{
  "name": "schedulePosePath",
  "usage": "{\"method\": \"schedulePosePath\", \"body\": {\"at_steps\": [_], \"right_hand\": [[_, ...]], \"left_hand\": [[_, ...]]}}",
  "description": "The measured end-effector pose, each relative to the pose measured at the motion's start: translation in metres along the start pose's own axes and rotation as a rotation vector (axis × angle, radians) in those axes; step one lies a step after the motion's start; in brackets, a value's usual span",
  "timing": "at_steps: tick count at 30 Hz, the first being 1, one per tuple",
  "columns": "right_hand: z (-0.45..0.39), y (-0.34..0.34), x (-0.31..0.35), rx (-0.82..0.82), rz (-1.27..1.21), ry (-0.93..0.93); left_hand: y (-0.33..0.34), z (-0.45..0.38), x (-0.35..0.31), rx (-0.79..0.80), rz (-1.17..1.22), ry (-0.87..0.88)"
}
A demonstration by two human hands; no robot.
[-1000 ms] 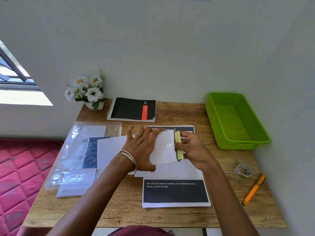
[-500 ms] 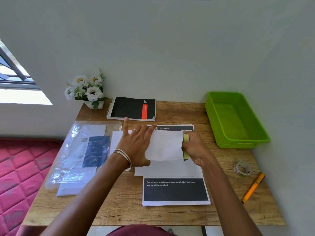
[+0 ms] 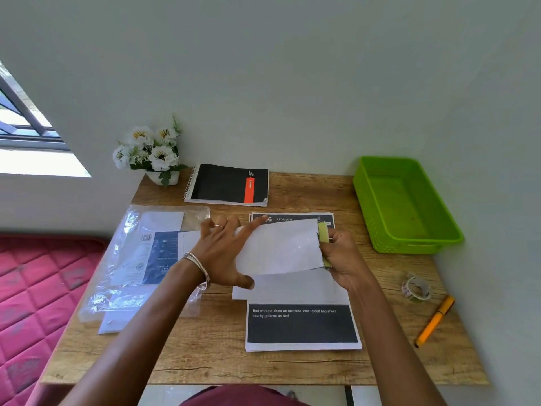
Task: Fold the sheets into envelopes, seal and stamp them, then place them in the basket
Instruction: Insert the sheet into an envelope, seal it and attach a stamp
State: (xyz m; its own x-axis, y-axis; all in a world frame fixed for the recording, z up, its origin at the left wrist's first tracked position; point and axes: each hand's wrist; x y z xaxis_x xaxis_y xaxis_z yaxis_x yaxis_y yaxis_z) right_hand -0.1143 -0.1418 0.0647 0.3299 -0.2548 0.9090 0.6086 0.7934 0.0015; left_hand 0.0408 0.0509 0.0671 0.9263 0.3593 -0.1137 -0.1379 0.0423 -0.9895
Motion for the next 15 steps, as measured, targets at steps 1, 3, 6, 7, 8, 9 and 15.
{"method": "schedulePosePath", "body": {"at_steps": [1,3,6,7,8,9,15], "right_hand": [[0.001,-0.001,0.0,-0.007,0.027,-0.009],[0.001,-0.004,0.0,-0.005,0.109,-0.021],[0.006,0.0,0.004,0.033,0.075,-0.028],[0.008,0.002,0.005,0.053,0.028,-0.025],[0.009,0.004,0.006,0.071,-0.015,-0.013],[0.01,0.005,0.006,0.087,-0.043,0.0],[0.007,0.004,0.004,0.025,0.21,-0.081]], "left_hand": [[-0.002,0.0,0.001,0.003,-0.002,0.002],[-0.003,-0.001,0.001,0.002,-0.029,0.011],[-0.003,-0.005,-0.009,-0.027,-0.071,0.05],[-0.003,-0.007,-0.015,-0.043,-0.081,0.066],[-0.002,-0.008,-0.02,-0.066,-0.09,0.081],[-0.002,-0.01,-0.026,-0.098,-0.098,0.093],[0.009,-0.016,-0.042,-0.203,-0.155,0.145]]}}
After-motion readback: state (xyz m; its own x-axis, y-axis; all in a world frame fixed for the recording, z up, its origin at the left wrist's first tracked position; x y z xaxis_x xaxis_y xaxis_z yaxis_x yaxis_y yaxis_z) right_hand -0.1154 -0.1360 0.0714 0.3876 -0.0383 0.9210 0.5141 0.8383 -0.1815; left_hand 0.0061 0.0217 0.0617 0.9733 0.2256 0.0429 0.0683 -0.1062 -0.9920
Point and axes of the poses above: each hand's wrist, its own z-axis away from the middle knuckle, its own y-axis out of the palm, x = y × z, and after that the axes turned 5 degrees about y, right-handed
